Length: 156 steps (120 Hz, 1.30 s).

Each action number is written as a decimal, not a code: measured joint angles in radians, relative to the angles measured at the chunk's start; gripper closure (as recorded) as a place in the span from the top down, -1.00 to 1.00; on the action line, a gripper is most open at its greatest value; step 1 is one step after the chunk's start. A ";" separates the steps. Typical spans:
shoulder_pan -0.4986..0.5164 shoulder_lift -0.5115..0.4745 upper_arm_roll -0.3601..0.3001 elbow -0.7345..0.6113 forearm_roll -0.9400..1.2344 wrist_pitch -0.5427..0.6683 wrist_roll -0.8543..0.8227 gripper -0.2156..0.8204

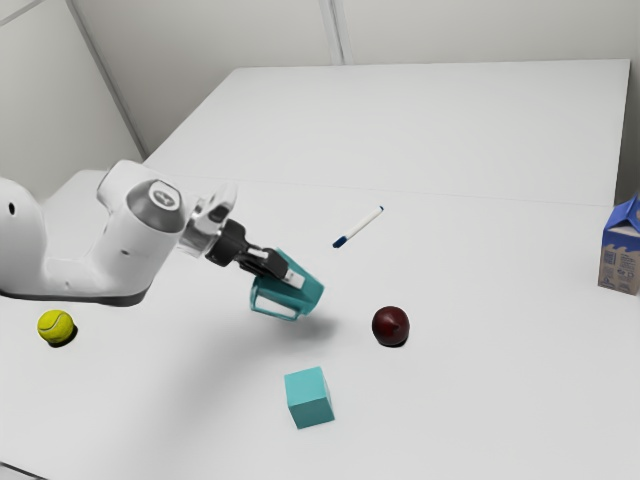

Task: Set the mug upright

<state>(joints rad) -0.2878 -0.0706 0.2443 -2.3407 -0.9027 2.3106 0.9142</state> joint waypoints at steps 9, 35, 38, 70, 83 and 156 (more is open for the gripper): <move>0.009 -0.008 0.006 0.008 0.173 0.017 -0.046 -0.91; 0.017 0.013 0.009 0.072 0.620 0.032 -0.199 -0.92; 0.020 0.026 0.010 0.083 0.653 0.031 -0.216 -0.92; 0.039 0.160 0.009 0.172 0.827 0.016 -0.357 -0.93; 0.028 0.181 0.009 0.173 0.852 0.017 -0.399 -0.93; 0.028 0.205 0.009 0.171 0.892 0.027 -0.536 -0.81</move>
<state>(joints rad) -0.2594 0.1343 0.2531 -2.1693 -0.0110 2.3380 0.3782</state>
